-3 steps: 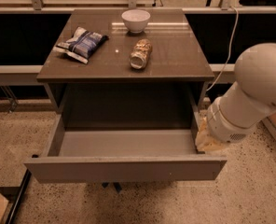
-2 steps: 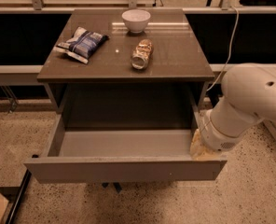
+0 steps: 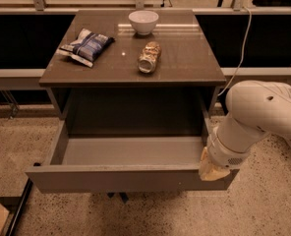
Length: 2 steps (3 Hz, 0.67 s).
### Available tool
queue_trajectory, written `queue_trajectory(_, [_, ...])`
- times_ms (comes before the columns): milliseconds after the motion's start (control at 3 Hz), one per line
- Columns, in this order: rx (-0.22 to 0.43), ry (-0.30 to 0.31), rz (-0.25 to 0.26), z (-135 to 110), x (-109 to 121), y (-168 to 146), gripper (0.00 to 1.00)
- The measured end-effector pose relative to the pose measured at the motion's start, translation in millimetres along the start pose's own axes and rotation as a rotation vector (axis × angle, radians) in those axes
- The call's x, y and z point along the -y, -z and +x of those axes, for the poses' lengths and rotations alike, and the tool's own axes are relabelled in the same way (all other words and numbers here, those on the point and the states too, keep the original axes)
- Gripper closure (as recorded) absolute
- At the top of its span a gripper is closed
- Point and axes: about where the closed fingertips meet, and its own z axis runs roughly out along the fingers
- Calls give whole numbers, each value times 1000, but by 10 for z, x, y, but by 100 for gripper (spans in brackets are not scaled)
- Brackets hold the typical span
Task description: Close top drawer
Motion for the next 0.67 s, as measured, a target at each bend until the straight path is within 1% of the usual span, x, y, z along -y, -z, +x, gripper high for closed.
queue_trajectory(333, [0,0,0,0,0,0,100])
queue_trajectory(667, [19,-2,15,-38,132,-58,100])
